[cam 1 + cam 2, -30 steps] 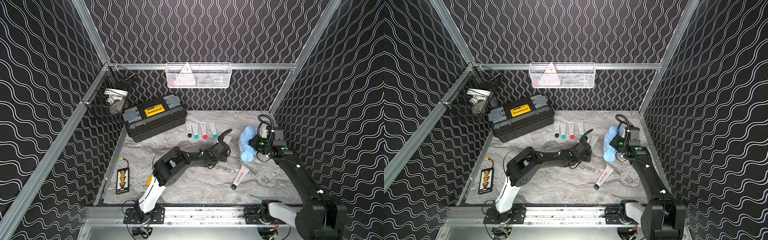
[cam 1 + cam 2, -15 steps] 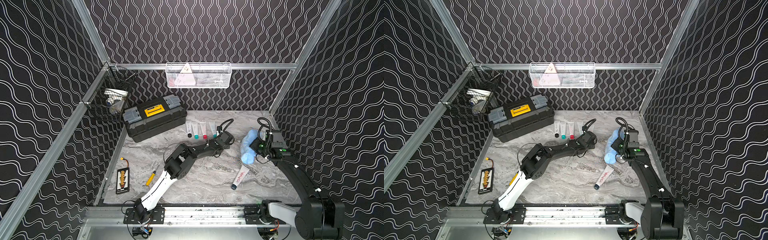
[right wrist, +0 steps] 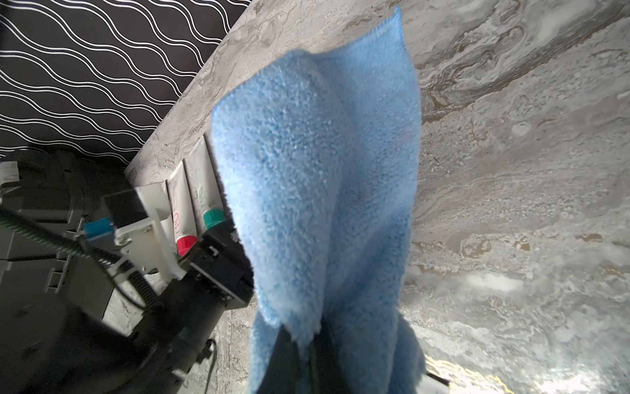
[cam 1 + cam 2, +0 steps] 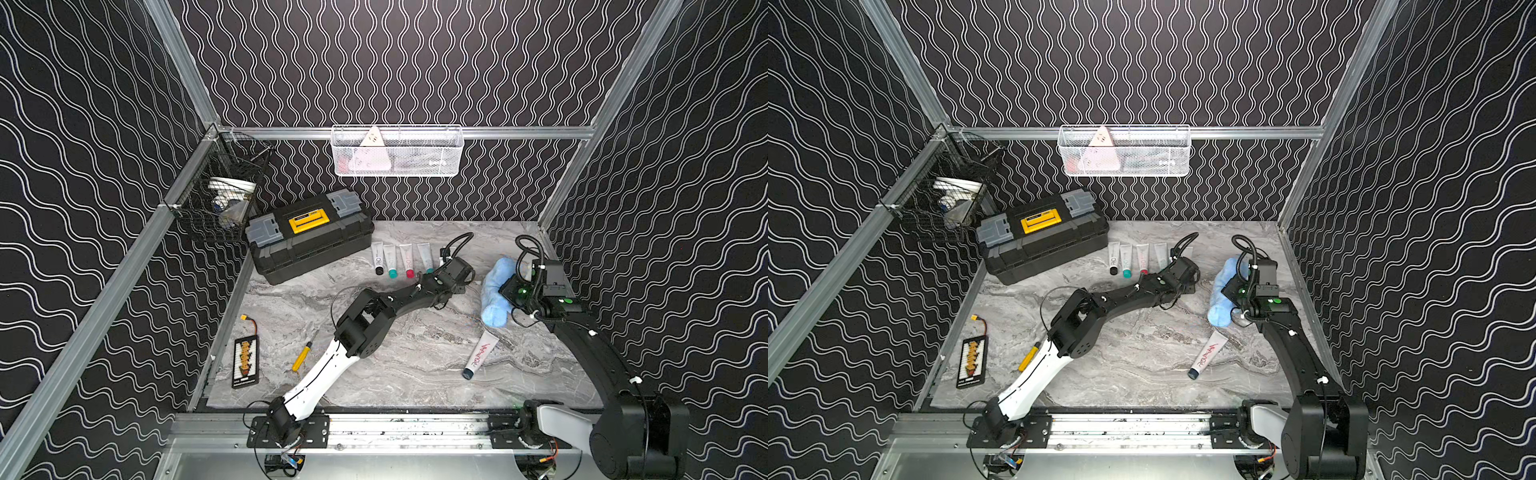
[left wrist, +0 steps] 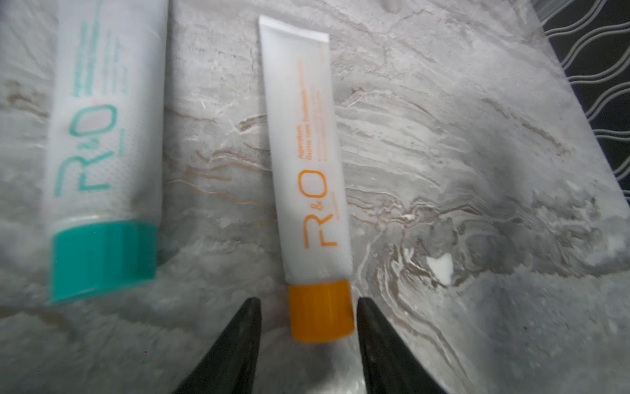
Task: Wipe the surface of the toothpaste tube
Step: Move the toothpaste to the center of the board.
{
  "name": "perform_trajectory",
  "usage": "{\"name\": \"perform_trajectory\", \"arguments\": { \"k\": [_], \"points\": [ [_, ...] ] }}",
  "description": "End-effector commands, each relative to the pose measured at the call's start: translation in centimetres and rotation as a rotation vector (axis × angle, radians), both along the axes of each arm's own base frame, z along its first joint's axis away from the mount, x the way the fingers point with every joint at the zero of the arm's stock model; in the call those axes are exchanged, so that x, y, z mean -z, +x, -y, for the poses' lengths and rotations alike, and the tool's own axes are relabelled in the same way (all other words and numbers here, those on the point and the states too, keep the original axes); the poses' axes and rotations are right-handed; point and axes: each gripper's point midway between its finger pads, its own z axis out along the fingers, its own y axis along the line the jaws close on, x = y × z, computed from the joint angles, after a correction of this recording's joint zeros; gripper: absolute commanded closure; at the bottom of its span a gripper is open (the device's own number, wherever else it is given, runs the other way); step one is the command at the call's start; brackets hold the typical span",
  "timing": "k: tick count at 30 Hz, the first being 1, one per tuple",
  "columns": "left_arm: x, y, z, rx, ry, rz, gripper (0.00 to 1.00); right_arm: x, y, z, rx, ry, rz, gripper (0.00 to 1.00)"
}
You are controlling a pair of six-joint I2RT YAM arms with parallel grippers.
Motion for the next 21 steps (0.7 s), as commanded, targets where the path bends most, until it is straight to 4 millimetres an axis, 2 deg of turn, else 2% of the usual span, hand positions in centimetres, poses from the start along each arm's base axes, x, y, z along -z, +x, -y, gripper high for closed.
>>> {"name": "perform_trajectory", "arguments": {
  "k": [1,6,13,17,21],
  "points": [
    [-3.1,-0.3,0.5,0.066,-0.014,0.039,0.49,-0.6,0.5,0.1,0.006,-0.002,0.029,1.0],
    [-6.5,-2.3,0.0,0.176,0.001,0.06,0.49,-0.7,0.6,0.0,-0.005,-0.009,0.018,1.0],
    [-10.2,-7.4,-2.8,0.309,0.055,0.097,0.5,-1.5,0.7,-0.9,-0.056,0.016,0.019,1.0],
    [-10.8,-11.3,-4.7,0.366,0.079,0.104,0.5,-1.4,0.7,-1.4,-0.077,0.04,0.005,1.0],
    [-9.3,-16.1,-5.2,0.484,0.122,0.081,0.48,-1.3,0.7,-2.6,-0.139,0.077,-0.008,1.0]
  ]
}}
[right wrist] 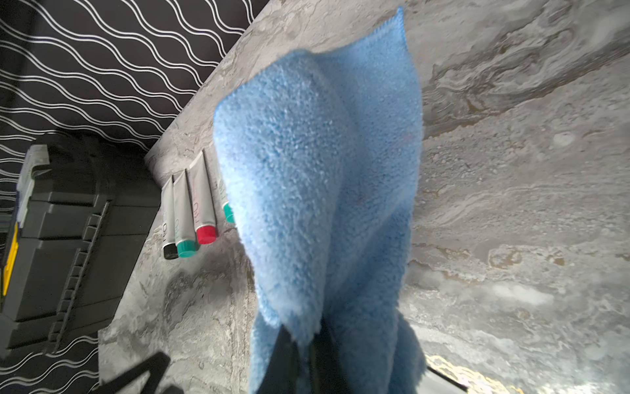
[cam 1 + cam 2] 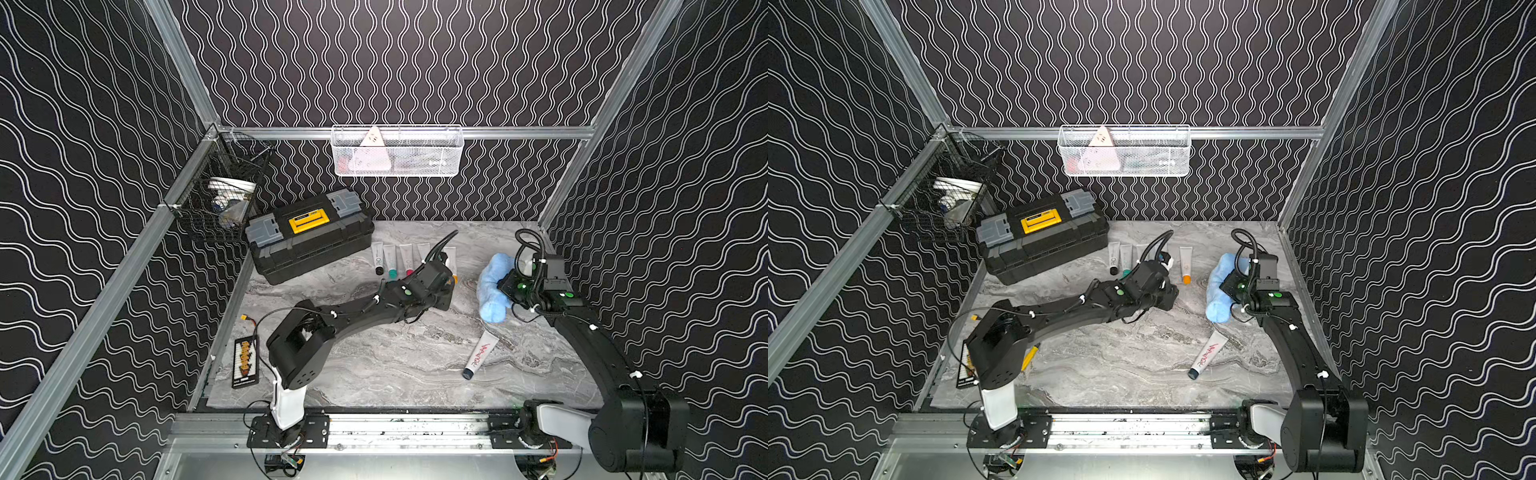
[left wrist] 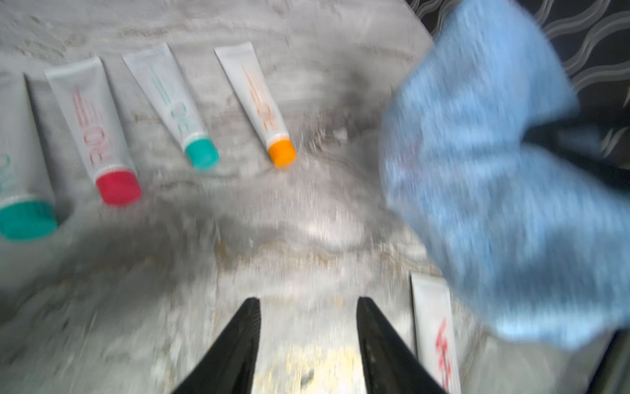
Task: Wipe the surface of the toothpaste tube
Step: Move the toothpaste to the center of the board.
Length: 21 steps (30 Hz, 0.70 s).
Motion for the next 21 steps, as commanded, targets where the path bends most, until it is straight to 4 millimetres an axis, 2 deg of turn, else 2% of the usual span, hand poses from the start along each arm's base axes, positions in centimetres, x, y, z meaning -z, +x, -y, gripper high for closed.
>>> {"name": "perform_trajectory", "arguments": {
  "k": [1,4,8,11,14,17,21],
  "points": [
    [1.0,-3.5,0.1,0.123,0.028,-0.004,0.48,-0.1,-0.3,-1.3,-0.07,0.039,-0.019,1.0],
    [2.7,-6.9,0.2,0.193,0.018,-0.034,0.48,0.1,-0.3,-1.7,-0.089,0.049,-0.034,1.0],
    [5.5,-10.8,1.4,0.27,0.038,-0.064,0.45,0.4,-0.3,-1.8,-0.095,0.059,-0.036,1.0],
    [7.4,-13.1,2.2,0.312,0.06,-0.079,0.44,0.5,-0.3,-2.0,-0.098,0.068,-0.044,1.0],
    [8.2,-15.4,3.5,0.37,0.049,-0.068,0.43,0.8,-0.3,-1.9,-0.097,0.065,-0.054,1.0],
    [8.8,-17.1,4.9,0.415,0.064,-0.054,0.41,1.0,-0.3,-1.5,-0.084,0.046,-0.064,1.0],
    [9.2,-18.2,6.0,0.451,0.095,-0.026,0.39,1.2,-0.3,-1.7,-0.094,0.051,-0.075,1.0]
  ]
}}
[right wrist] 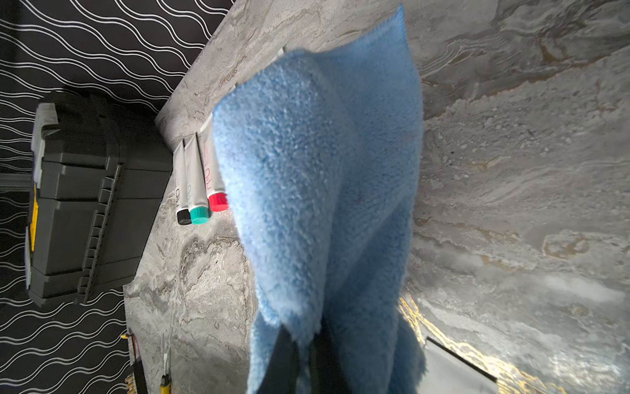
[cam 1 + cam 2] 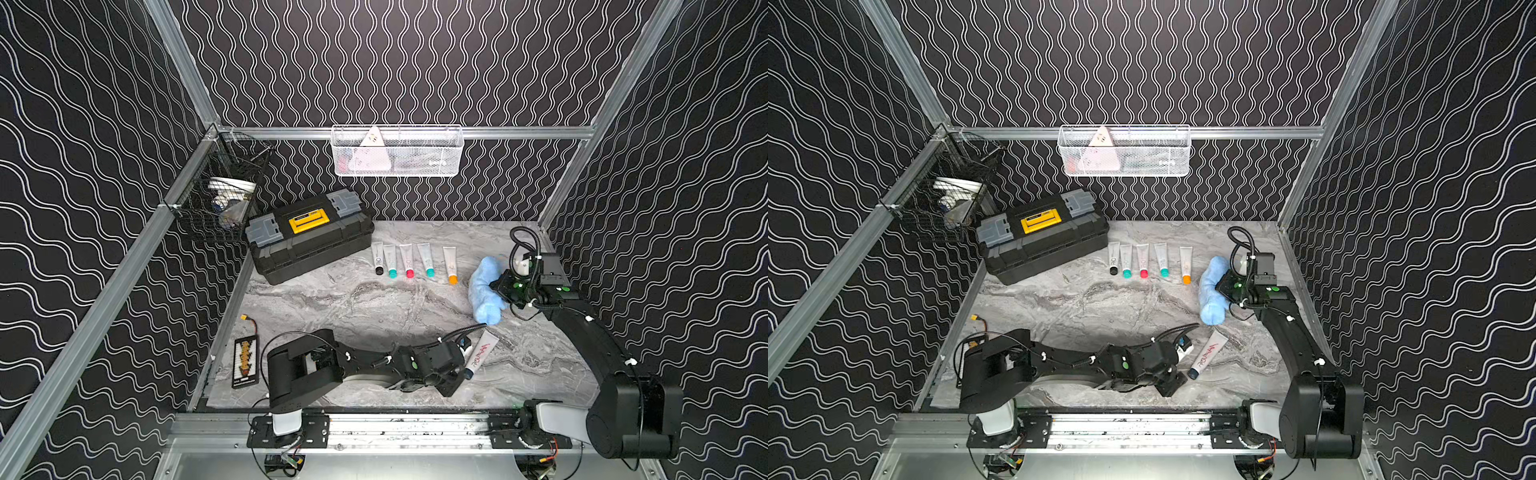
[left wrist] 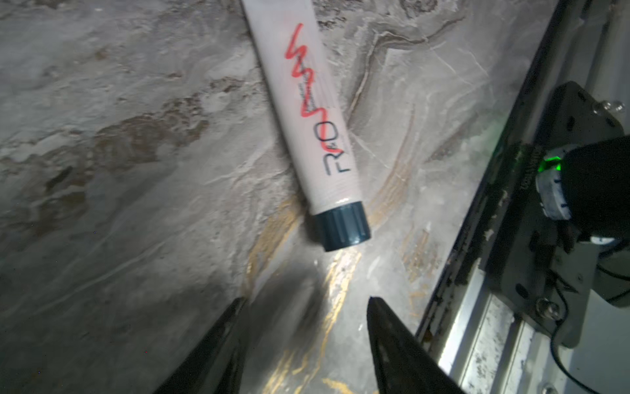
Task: Wipe the surface of the toothpaste tube
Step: Move the toothpaste to the center of the board.
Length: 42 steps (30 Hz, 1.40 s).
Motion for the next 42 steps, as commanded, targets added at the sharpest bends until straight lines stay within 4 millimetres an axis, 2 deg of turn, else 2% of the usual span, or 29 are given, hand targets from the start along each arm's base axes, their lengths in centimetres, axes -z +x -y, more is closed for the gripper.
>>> {"name": "perform_trajectory", "arguments": {
  "k": [1,6,17,24,28,33,38,42],
  "points": [
    [-0.7,0.2,1.5,0.015,-0.029,0.056,0.39,0.2,-0.2,-0.3,-0.017,0.007,-0.014,1.0],
    [0.2,0.4,2.2,0.018,0.0,0.072,0.39,0.6,-0.3,-0.5,-0.022,0.02,-0.02,1.0],
    [1.0,1.4,3.7,-0.001,0.022,0.091,0.46,0.8,-0.3,-0.7,-0.032,0.03,-0.023,1.0],
    [1.9,1.3,3.9,-0.007,0.032,0.067,0.67,0.9,-0.3,-0.6,-0.035,0.018,-0.03,1.0],
    [2.1,1.4,3.6,-0.015,0.04,0.072,0.78,0.8,-0.3,-0.4,-0.032,0.011,-0.026,1.0],
    [1.5,1.8,3.0,-0.011,0.036,0.104,0.81,1.1,-0.4,-0.5,-0.035,0.014,-0.03,1.0],
    [0.8,3.4,1.6,-0.024,0.026,0.119,0.82,1.3,-0.5,-0.7,-0.039,0.023,-0.033,1.0],
    [0.3,5.5,-0.5,-0.049,0.016,0.125,0.82,1.2,-0.5,-0.7,-0.049,0.016,-0.029,1.0]
  ]
}}
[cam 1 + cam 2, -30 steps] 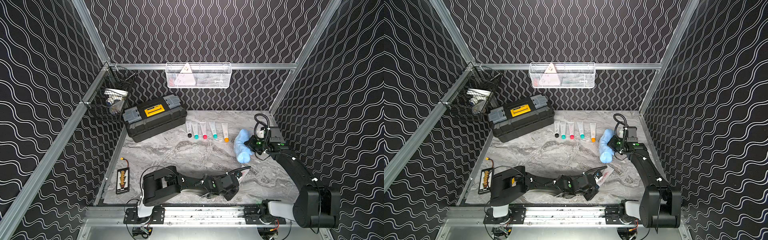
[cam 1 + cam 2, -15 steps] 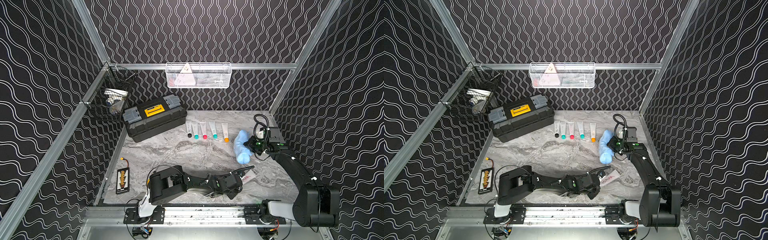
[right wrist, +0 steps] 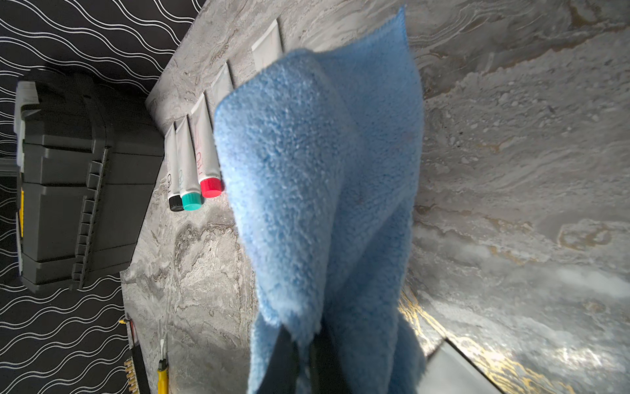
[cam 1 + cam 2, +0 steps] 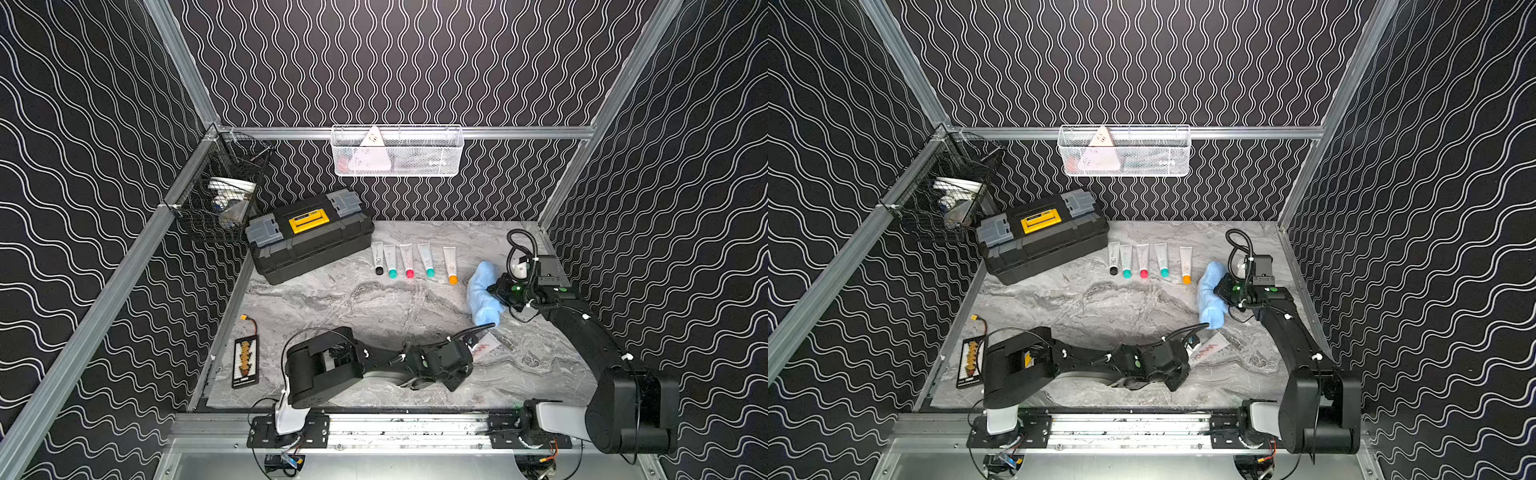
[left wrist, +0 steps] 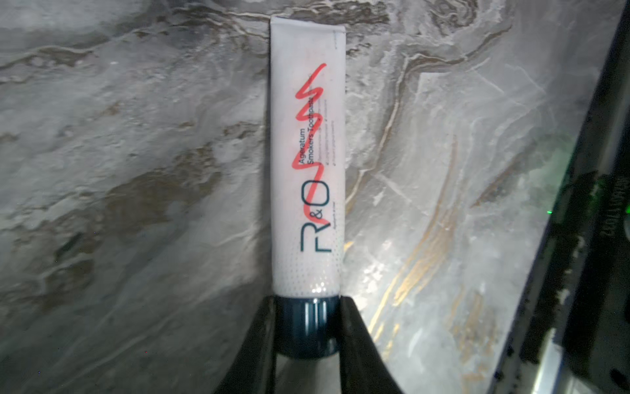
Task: Wipe the surface of the toothpaste tube
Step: Move the toothpaste to the center of the board.
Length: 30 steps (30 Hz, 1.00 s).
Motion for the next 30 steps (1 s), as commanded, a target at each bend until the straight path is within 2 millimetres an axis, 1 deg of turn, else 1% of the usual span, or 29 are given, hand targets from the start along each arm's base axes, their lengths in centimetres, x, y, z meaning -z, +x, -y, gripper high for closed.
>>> {"name": "perform_trajectory", "arguments": {
  "k": [1,4,7,12,15,17,22,24,26,30],
  "points": [
    [-0.7,2.0,-1.4,-0.021,-0.007,0.024,0.82,-0.3,0.0,0.0,-0.011,-0.006,0.01,1.0],
    [-0.1,3.5,-3.6,-0.038,0.002,-0.005,0.8,-0.7,0.0,0.0,-0.029,-0.02,0.026,1.0],
    [-0.3,4.6,-5.4,-0.048,-0.001,0.028,0.8,-1.1,-0.1,-0.2,-0.054,-0.028,0.045,1.0],
    [0.0,5.9,-7.6,-0.054,0.022,0.026,0.8,-1.6,0.0,-0.5,-0.086,-0.068,0.039,1.0],
    [0.2,6.0,-8.0,-0.039,-0.004,-0.015,0.79,-1.5,0.1,-0.8,-0.107,-0.11,0.019,1.0],
    [0.2,6.0,-8.1,-0.031,-0.022,-0.037,0.76,-1.2,0.1,-1.1,-0.121,-0.137,0.001,1.0],
    [0.5,6.0,-8.7,-0.028,-0.032,-0.042,0.61,-0.6,0.3,-1.8,-0.145,-0.171,-0.025,1.0],
    [0.7,6.1,-8.9,-0.033,-0.029,-0.043,0.57,-0.5,0.4,-1.9,-0.147,-0.169,-0.027,1.0],
    [0.7,6.2,-9.0,-0.037,-0.027,-0.044,0.55,-0.4,0.5,-2.0,-0.15,-0.168,-0.029,1.0],
    [0.8,6.5,-9.0,-0.042,-0.033,-0.042,0.55,-0.3,0.5,-2.2,-0.157,-0.162,-0.033,1.0]
  ]
}}
